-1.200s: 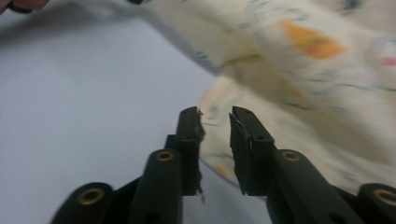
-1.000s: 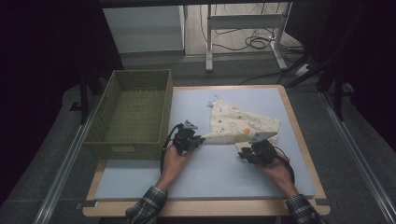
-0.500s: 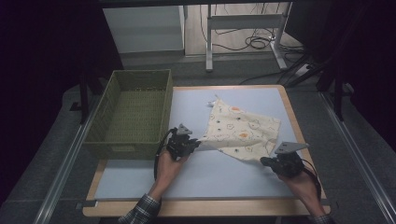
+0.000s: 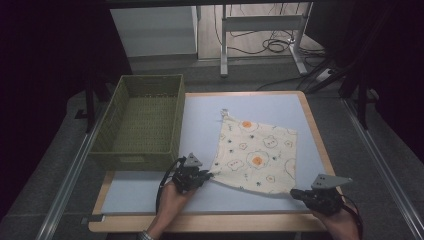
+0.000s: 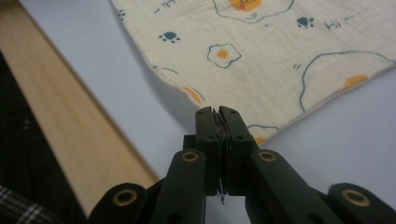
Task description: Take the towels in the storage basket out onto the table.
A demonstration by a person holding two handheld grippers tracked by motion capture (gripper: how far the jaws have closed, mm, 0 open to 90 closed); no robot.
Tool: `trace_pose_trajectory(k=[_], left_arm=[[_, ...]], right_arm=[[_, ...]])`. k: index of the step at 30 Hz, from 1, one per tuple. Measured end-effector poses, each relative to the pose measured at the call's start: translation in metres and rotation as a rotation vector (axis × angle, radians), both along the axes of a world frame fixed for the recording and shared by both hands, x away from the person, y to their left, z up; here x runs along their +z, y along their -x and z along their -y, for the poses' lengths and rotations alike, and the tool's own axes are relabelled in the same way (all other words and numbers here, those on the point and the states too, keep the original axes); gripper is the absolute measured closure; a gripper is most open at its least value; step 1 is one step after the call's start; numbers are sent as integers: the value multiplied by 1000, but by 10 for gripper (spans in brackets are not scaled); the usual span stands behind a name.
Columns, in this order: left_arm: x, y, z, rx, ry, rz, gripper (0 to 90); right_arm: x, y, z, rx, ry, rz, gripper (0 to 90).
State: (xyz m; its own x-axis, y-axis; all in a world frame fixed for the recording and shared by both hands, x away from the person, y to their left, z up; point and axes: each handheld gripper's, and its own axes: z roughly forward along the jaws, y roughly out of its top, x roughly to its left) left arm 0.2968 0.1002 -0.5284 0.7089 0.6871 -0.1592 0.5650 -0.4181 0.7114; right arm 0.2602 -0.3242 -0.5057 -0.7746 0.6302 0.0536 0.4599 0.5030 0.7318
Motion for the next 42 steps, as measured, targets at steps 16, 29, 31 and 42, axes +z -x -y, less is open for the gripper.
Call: trace_pose_trajectory(k=[16,29,31,42], left_arm=[[11,-13,2,11,1,59,409],[15,-86,37,5,-45,82,246],[16,-108,39,18,-40,73,226],[11,-172,49,65,-69,120,268]], right_arm=[[8,-9,18,-86,-34,-34,624],[4,-70,10,-191,31,28,472],[0,-87,13,-199,-7,-15,440],[-3,-129,15,-276,-21,-5,526]])
